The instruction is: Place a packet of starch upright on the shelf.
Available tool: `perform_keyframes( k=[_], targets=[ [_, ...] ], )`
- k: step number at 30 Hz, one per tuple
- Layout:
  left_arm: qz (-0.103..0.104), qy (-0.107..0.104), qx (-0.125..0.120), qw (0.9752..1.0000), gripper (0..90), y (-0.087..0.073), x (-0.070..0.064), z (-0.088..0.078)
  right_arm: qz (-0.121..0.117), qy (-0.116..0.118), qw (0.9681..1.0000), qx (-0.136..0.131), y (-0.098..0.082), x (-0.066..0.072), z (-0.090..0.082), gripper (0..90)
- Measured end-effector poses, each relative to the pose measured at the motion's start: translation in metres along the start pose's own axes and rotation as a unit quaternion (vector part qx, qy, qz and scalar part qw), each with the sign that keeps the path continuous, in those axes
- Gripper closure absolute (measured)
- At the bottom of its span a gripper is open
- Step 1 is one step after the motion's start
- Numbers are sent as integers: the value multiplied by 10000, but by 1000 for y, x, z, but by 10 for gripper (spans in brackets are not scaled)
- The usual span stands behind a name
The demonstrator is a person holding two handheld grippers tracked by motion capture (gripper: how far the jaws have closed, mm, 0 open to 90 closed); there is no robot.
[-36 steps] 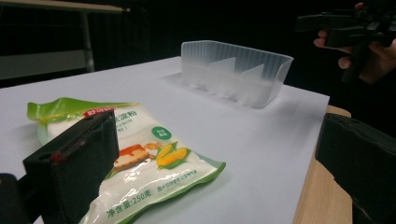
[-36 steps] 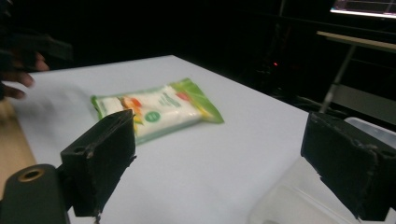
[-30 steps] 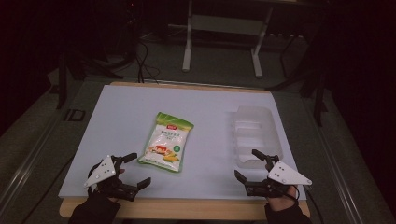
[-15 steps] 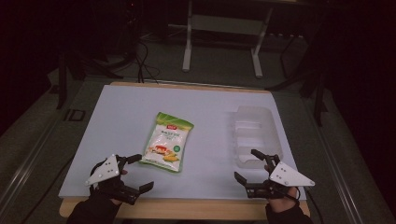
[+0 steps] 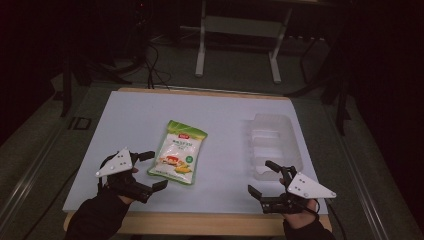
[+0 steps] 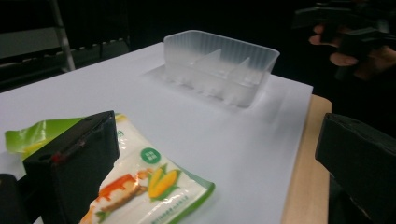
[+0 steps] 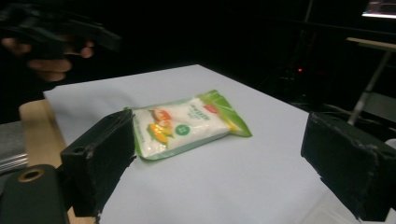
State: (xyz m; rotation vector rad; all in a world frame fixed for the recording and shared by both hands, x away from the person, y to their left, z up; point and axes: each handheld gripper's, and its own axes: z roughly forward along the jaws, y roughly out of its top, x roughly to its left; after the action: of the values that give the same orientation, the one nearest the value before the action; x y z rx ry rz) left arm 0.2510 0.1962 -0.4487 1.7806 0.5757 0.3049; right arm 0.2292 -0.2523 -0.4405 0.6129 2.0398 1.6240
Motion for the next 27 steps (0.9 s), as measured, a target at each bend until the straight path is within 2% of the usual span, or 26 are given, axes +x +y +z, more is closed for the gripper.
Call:
perform_keyframes(
  k=[3, 4, 9, 10, 13, 15, 22, 25, 27],
  targets=[
    [-39, 59, 6, 10000, 1, 5, 7, 4, 12, -5, 10000, -30, 0, -1, -1, 97],
    [-108, 88, 11, 9999, 1, 8, 14, 6, 19, -38, 10000, -47, 0, -1, -1, 97],
    [-129, 159, 25, 9998, 1, 16, 25, 10, -29, -38, 10000, -50, 1, -1, -2, 98],
    [-139, 238, 110, 9996, 2, 20, 30, 13, -66, -84, 9999, -39, 2, -1, -2, 98],
    [-119, 259, 135, 9995, 1, 21, 33, 14, -54, -71, 10000, -32, 2, 0, -2, 98],
    [-143, 358, 210, 9990, 2, 27, 43, 19, -80, -88, 9999, -7, 1, 0, -2, 98],
    [-151, 519, 376, 9978, 2, 29, 60, 33, -209, -164, 9996, -15, 2, 0, -2, 99],
    [-205, 599, 432, 9971, 2, 28, 68, 40, -284, -172, 9994, -9, 2, 2, -2, 99],
    [-269, 634, 460, 9966, 2, 28, 73, 45, -236, -146, 9996, 11, 2, 2, -1, 100]
  ],
)
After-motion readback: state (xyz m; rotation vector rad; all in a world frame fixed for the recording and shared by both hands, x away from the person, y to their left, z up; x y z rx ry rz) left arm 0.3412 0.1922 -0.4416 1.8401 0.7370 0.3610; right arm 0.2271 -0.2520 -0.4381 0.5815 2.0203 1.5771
